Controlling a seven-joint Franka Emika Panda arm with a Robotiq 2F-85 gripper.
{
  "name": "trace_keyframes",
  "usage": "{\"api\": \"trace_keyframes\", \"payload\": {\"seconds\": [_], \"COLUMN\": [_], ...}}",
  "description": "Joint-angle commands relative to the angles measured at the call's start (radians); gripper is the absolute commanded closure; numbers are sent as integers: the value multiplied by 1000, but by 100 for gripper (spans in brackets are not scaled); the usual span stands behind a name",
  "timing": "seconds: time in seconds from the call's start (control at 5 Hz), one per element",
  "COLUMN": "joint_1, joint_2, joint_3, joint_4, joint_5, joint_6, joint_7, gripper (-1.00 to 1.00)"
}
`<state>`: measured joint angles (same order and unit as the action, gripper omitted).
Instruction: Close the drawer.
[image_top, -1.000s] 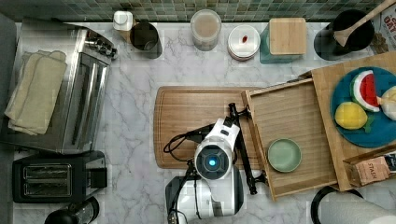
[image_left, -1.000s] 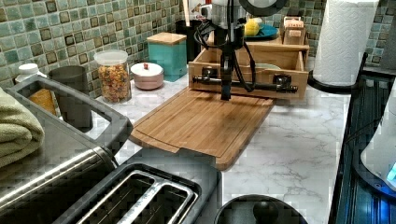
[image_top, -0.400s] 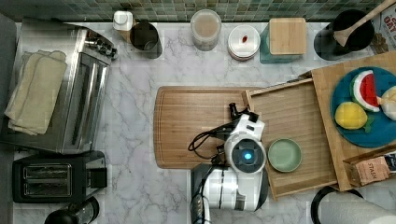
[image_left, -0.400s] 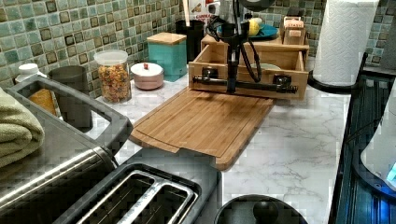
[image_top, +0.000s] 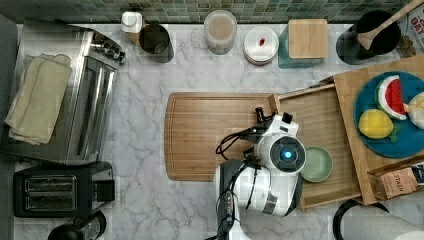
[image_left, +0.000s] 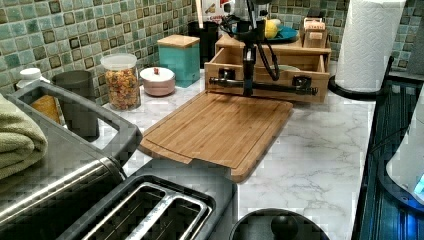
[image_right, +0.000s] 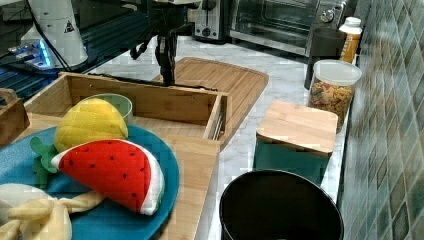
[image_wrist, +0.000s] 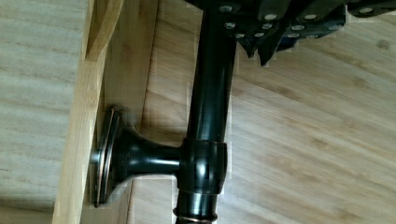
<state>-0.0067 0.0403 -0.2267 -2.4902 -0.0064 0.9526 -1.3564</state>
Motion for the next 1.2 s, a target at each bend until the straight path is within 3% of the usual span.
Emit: {"api": "trace_keyframes", "payload": {"seconds": [0.2, 0.6, 0.8, 1.0, 1.2], "joint_1": [-166, -232, -250, -222, -213], "joint_2": [124, 223, 228, 171, 171], "joint_3": [-142, -169, -173, -196, -204], "joint_4": [299, 473, 492, 423, 422], "joint_5": [41, 106, 90, 43, 47], "joint_6": [-22, -30, 10, 100, 100], "joint_7": [-216, -357, -321, -210, -213], "gripper": [100, 100, 100, 100, 100]}}
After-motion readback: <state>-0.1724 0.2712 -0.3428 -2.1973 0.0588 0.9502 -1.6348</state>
